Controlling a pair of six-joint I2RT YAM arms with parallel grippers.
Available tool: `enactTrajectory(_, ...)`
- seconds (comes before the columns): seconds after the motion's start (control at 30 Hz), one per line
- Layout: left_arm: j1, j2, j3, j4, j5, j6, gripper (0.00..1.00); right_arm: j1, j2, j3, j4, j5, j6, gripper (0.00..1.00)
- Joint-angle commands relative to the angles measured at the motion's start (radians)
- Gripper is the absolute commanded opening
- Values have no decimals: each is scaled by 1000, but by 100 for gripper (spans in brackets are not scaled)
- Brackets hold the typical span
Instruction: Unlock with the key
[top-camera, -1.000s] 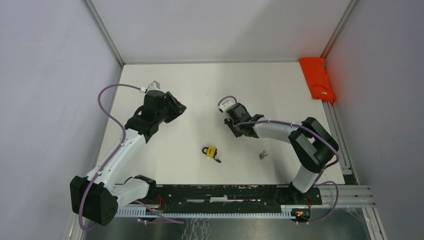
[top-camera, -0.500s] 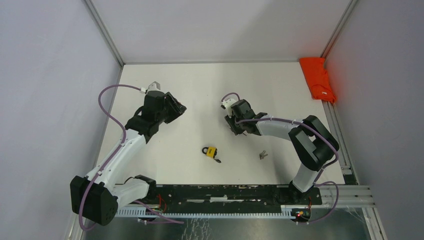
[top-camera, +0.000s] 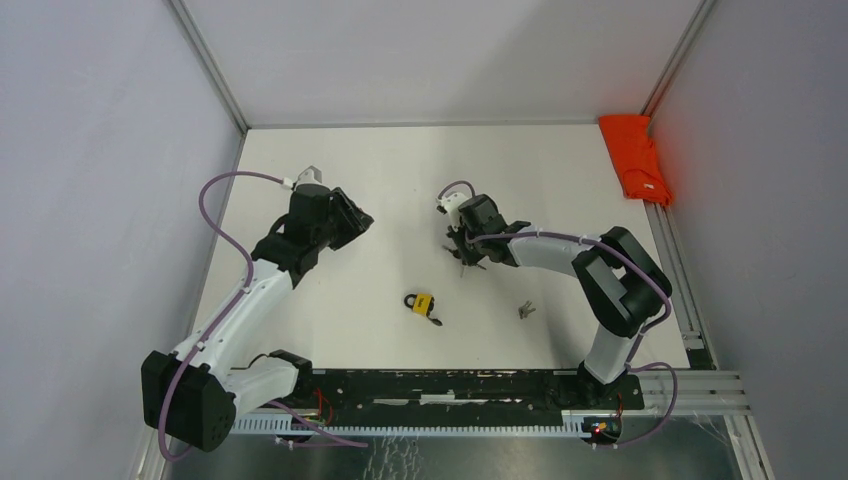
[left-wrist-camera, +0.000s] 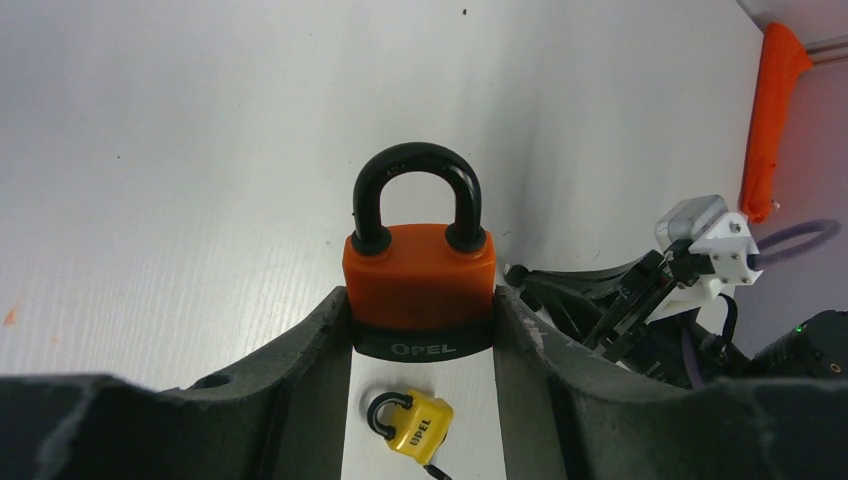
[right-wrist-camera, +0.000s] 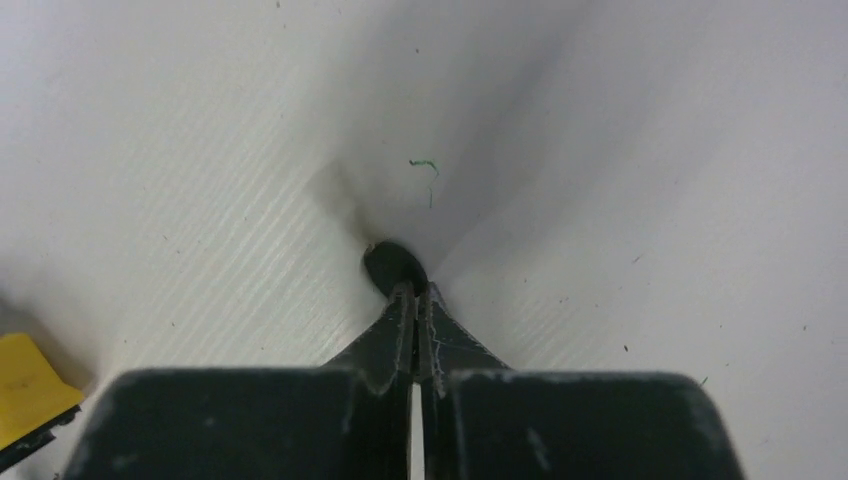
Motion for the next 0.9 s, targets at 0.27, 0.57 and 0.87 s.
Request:
enactTrajectory(0.27, 3, -25, 8, 76, 18, 53, 2, 6, 40, -24, -99, -35, 0, 12)
enactTrajectory(0.57, 3, -24, 9, 80, 22, 56, 2, 5, -6, -54, -100, -86, -1, 26)
enactTrajectory(0.87, 4, -26, 10, 83, 30, 57, 2, 6, -24, -52, -94, -171, -14, 36)
